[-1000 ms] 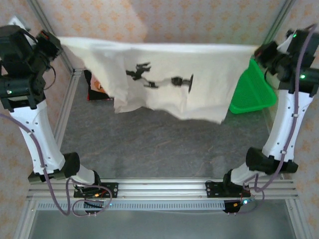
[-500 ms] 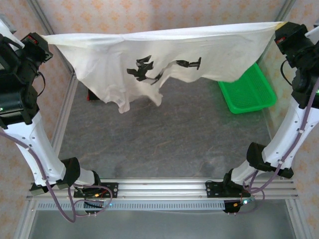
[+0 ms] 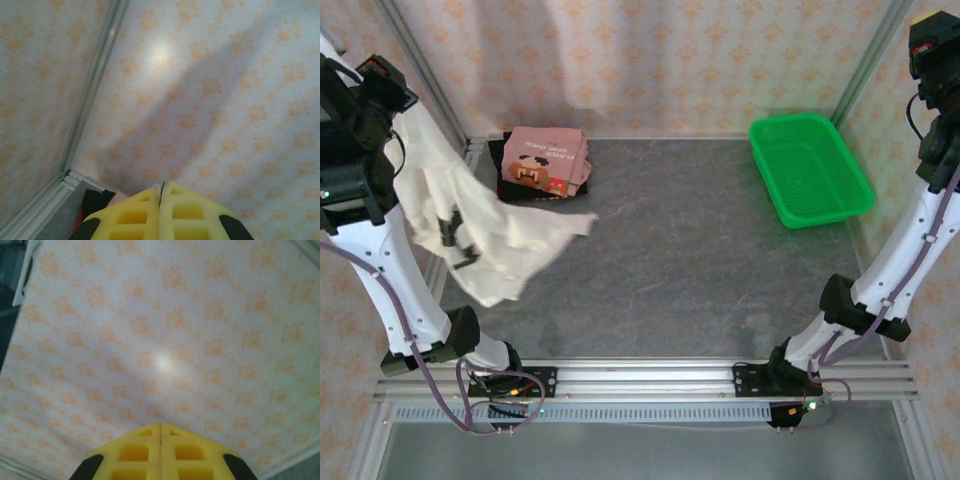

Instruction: Fold and stack the t-shirts

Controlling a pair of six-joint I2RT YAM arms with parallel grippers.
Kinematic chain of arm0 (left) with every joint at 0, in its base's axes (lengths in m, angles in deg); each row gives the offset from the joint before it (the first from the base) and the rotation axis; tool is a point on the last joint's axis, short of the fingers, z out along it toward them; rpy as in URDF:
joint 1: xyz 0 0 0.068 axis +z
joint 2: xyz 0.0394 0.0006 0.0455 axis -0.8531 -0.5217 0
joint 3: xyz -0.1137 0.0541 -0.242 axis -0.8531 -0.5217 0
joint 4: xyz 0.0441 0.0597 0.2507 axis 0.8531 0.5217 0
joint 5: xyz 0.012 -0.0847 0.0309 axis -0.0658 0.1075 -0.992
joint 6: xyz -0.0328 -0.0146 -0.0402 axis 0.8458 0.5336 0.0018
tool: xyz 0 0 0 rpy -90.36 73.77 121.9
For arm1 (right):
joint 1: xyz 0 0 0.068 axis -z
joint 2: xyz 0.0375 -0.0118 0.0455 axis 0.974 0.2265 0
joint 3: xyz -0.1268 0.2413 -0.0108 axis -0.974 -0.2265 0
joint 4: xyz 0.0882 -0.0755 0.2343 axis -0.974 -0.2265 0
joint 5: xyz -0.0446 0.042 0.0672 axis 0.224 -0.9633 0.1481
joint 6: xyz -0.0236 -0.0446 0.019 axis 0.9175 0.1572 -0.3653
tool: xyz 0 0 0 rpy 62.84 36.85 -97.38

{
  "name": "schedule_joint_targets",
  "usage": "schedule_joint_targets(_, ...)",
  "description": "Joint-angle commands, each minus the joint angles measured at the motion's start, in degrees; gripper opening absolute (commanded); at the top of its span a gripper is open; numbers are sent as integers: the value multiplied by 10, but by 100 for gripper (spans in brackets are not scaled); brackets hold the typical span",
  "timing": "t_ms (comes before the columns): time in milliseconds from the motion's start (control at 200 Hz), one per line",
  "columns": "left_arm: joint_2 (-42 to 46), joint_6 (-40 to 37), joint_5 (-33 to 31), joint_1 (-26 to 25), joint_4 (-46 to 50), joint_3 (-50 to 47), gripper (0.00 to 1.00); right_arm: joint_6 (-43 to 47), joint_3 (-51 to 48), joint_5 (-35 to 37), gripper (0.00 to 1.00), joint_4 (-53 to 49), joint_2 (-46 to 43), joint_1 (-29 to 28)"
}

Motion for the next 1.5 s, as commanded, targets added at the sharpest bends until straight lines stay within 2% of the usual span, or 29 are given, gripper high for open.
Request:
schedule_joint_targets(0, 17, 17, 87, -10, -81, -58, 0, 30, -57, -58, 0, -28, 3, -34)
schedule_joint_targets(75, 40, 12, 104, -18, -96, -123, 0, 88, -171, -62, 6, -42, -32, -85)
schedule_joint_targets(180, 57, 7, 117, -30, -92, -173, 0, 113, -364, -47, 15, -5, -98, -140)
schedule_joint_targets(310, 50, 11, 110, -80, -89, -177, 0, 75, -572, -33, 27, 100, -172, -156)
schedule_joint_targets(400, 27, 22, 94, -133, -85, -143, 0, 65, -648, -23, 43, 133, -201, -156)
schedule_joint_targets(475, 1, 44, 84, -187, -92, -96, 0, 82, -676, -7, 57, 121, -212, -157)
schedule_joint_targets(545, -34, 64, 57, -252, -101, -27, 0, 92, -700, 3, 65, 115, -219, -156)
schedule_joint_targets(625, -107, 67, 29, -349, -99, 114, 0, 96, -727, 12, 70, 125, -227, -156)
schedule_joint_targets(716, -206, 126, 27, -439, -134, 296, 0, 108, -746, 34, 76, 125, -234, -154)
schedule_joint_targets(771, -230, 153, 15, -473, -173, 339, 0, 111, -752, 40, 77, 126, -236, -150)
schedule_joint_targets(841, -209, 182, 13, -503, -255, 290, 0, 112, -758, 44, 78, 126, -241, -143)
schedule_joint_targets(906, -184, 167, 4, -515, -275, 259, 0, 114, -760, 48, 79, 122, -248, -134)
schedule_joint_targets(1021, -145, 108, -18, -504, -186, 259, 0, 123, -763, 51, 80, 111, -259, -122)
schedule_joint_targets(1136, -80, 39, -69, -486, -83, 174, 0, 125, -776, 46, 81, 108, -266, -122)
schedule_joint_targets(1296, 72, 15, -119, -454, -98, -134, 0, 132, -807, 51, 81, 97, -280, -122)
schedule_joint_targets(1496, 198, 86, -110, -450, -123, -504, 0, 128, -872, 54, 81, 84, -291, -128)
